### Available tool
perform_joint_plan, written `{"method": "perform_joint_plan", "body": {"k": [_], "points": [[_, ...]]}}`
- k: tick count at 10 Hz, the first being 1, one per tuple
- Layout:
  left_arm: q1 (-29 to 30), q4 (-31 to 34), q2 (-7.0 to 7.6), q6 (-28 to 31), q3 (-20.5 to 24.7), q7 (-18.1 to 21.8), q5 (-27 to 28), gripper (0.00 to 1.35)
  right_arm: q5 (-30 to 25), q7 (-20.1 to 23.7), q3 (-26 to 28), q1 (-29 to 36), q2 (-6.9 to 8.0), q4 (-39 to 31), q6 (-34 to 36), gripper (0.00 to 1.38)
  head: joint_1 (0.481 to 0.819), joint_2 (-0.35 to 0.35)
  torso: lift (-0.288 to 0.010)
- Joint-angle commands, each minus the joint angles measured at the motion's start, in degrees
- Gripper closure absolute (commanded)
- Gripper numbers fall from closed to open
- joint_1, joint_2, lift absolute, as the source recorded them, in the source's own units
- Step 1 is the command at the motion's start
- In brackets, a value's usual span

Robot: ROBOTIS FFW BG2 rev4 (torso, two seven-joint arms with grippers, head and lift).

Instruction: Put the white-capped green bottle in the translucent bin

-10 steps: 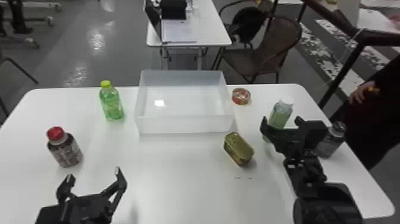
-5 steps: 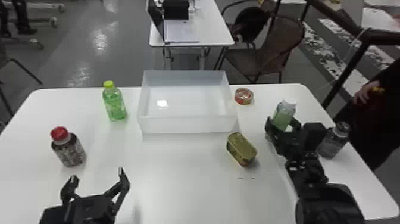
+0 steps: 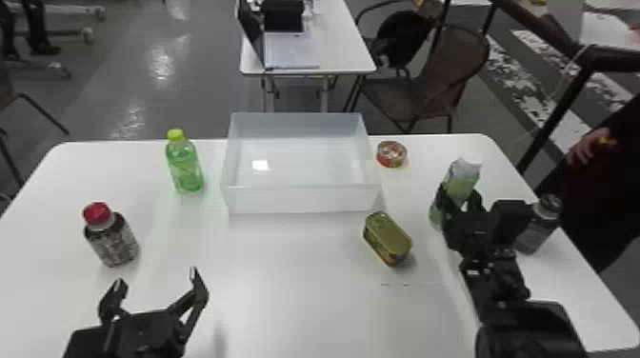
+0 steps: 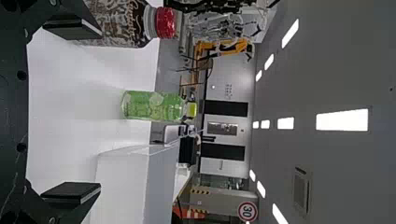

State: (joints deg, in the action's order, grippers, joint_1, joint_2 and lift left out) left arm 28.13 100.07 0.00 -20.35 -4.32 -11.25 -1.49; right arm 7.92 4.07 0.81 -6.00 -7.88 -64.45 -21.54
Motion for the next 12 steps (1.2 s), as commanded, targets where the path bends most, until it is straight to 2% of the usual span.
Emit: {"method": "perform_joint_plan", "body": {"k": [1,2,5,6,8,9,10,12], "points": [[-0.1,0.04,-0.15,0.22,0.01,0.0,0.0,0.15,1.75,-2.92,0.07,4.51,-0.91,-9.11,2.12,1.05,0.695,-0.073,-0.114],[-0.1,0.04,-0.15,0.04,0.1,0.0,-0.09,0.15,3.94,-4.77,0.07,6.09,-0.73,-13.95,2.56,1.05,0.695,-0.082,-0.114],[-0.71,0.04,-0.15,0.48,0.01,0.0,0.0,0.15,8.16,-4.77,-0.11,5.3,-0.73,-25.81,7.21,1.05,0.695,-0.087,-0.114],[-0.8,0.04,-0.15,0.66,-0.07,0.0,0.09,0.15,10.45,-2.48,-0.55,3.63,-0.82,-26.34,7.74,1.05,0.695,-0.081,-0.114],[-1.33,0.04,-0.15,1.27,-0.51,0.09,0.26,0.15,11.94,12.28,-0.72,-4.37,-1.08,-17.11,6.51,1.04,0.695,-0.044,-0.114],[-1.5,0.04,-0.15,1.63,-0.69,0.18,0.18,0.15,12.65,14.57,-1.69,-6.57,-0.73,-13.77,5.98,1.04,0.695,-0.023,-0.114],[-1.5,0.04,-0.15,1.89,-0.78,0.27,-0.18,0.15,14.67,19.75,-1.87,-9.55,-0.21,-9.11,6.69,1.04,0.695,-0.015,-0.114],[-1.86,0.12,-0.15,2.86,-1.13,0.18,-0.26,0.15,15.72,32.76,-1.87,-16.32,-0.29,0.55,8.18,1.04,0.695,0.012,-0.114]]}}
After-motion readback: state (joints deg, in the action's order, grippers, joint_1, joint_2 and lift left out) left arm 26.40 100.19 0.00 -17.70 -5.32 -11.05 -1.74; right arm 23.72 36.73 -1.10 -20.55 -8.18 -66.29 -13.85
